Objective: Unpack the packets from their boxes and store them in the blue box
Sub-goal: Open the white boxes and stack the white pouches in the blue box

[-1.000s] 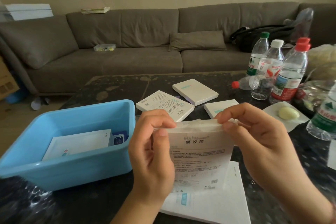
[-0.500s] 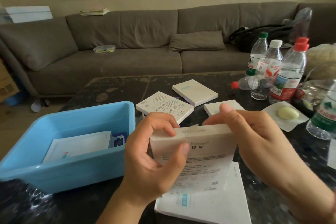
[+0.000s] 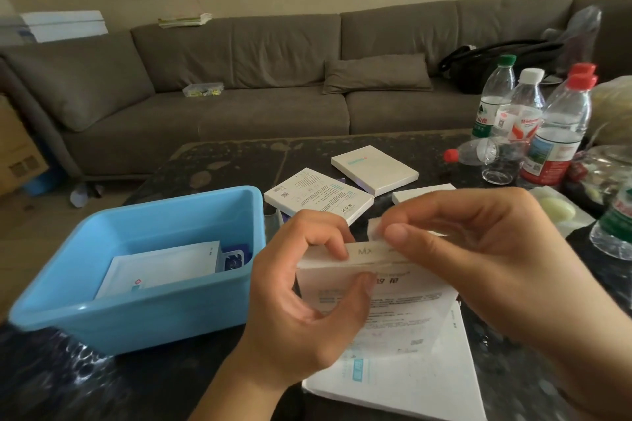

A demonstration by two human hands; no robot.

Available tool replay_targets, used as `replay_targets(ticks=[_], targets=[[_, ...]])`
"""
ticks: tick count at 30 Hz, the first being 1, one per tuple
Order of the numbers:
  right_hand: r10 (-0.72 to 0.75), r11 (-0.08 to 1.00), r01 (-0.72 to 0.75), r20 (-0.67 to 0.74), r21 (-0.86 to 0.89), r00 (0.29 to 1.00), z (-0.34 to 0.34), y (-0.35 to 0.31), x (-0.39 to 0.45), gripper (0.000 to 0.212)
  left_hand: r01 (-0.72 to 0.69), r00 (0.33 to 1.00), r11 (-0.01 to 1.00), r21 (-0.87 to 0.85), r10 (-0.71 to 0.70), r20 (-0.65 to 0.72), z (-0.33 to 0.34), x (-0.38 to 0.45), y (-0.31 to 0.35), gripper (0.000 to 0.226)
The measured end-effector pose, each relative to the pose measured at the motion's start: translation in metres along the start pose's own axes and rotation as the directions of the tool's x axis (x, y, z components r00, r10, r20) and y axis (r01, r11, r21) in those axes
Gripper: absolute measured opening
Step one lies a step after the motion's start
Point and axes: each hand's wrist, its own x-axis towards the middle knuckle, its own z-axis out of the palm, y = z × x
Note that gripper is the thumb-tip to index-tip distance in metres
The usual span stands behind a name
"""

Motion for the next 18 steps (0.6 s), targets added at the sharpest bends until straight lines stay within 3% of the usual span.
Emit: replay_targets(ticks=[7,14,18], targets=[[-0.071,0.996,0.071,0.0,0.053,0.997,0.004,-0.003,-0.006,0.026,-0.006,1.0,1.0,-0.01,0.006,0.008,0.0,0.001,0.0,0.021],[-0.228,0.965,0.223,-0.025,-0.138,0.973,0.006,0.006,-0.007,0.01,-0.003,1.0,0.999,0.053,0.003,-0.006,-0.002,0.001,-0.001,0.019],[-0.4,0.893,0.382,-0.031,-0.238,0.916,0.01,0.015,-0.009,0.006,-0.02,1.0,0.997,0.073,0.02,-0.008,-0.003,0.003,-0.003,0.02]])
